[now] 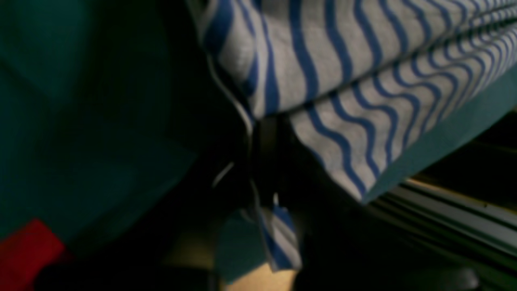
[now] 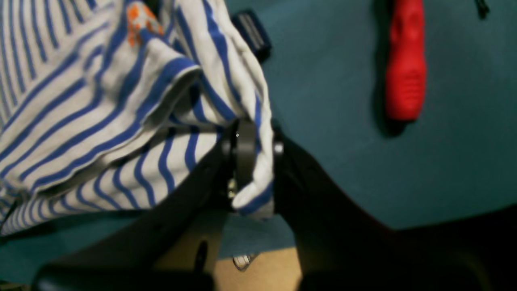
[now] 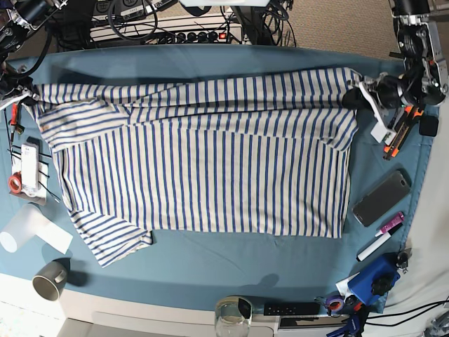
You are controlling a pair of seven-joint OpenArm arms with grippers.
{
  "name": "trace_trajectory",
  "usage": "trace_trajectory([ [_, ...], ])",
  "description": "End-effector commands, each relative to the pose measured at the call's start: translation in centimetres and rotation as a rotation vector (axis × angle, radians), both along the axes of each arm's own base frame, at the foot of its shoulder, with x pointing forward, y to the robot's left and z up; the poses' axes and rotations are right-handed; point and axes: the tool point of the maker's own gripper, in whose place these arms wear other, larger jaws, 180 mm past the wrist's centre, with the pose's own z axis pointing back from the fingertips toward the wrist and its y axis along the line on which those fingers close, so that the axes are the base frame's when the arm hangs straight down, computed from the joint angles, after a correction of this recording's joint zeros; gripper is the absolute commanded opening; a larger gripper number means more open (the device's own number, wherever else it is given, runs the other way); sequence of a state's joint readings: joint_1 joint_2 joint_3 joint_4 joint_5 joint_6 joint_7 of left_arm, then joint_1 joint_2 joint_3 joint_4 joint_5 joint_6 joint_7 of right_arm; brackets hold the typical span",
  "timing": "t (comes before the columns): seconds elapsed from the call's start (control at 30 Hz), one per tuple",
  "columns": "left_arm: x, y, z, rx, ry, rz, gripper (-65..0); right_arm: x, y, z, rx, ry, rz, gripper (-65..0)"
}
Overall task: Fold the T-shirt properly
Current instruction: 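Lay the shirt edge flat and open both grippers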
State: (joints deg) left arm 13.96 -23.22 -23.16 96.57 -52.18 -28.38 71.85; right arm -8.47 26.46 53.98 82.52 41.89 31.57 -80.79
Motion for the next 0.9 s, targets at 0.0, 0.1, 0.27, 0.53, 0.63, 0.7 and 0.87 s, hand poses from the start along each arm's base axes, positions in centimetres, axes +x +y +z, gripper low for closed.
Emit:
trace_trajectory([
  [0.0,0.0,0.5,0.7,0.023,-0.016,-0.015,-65.0,0.2,-1.3,1.6,-0.054,-0.017,0.004,-65.0],
  [0.1,-0.9,0.3,0.8,0.032,-0.012,-0.03,-65.0,-1.0,-1.4,0.9,-0.063,0.026,0.002,-65.0],
  [0.27,-1.1,0.4,1.1,0.07,-0.03,-0.043,-65.0,-1.9,-1.4,0.5,-0.064,0.053,0.002,-65.0],
  [0.53,-0.5,0.7,1.3,0.079,-0.055,-0.033,-65.0,-1.7,-1.5,0.6,-0.068,0.043,0.001,-65.0],
  [0.63,-0.5,0.7,1.3,0.08,-0.058,-0.036,-65.0,-1.7,-1.5,0.6,-0.068,0.044,0.001,-65.0],
  [0.7,-0.6,0.4,1.4,0.083,-0.075,-0.075,-59.5,-1.7,-1.5,0.6,-0.068,0.043,0.002,-65.0],
  [0.87,-0.5,0.4,1.5,0.08,-0.084,-0.077,-40.6,-1.3,-1.0,0.8,-0.059,0.017,0.044,-65.0],
])
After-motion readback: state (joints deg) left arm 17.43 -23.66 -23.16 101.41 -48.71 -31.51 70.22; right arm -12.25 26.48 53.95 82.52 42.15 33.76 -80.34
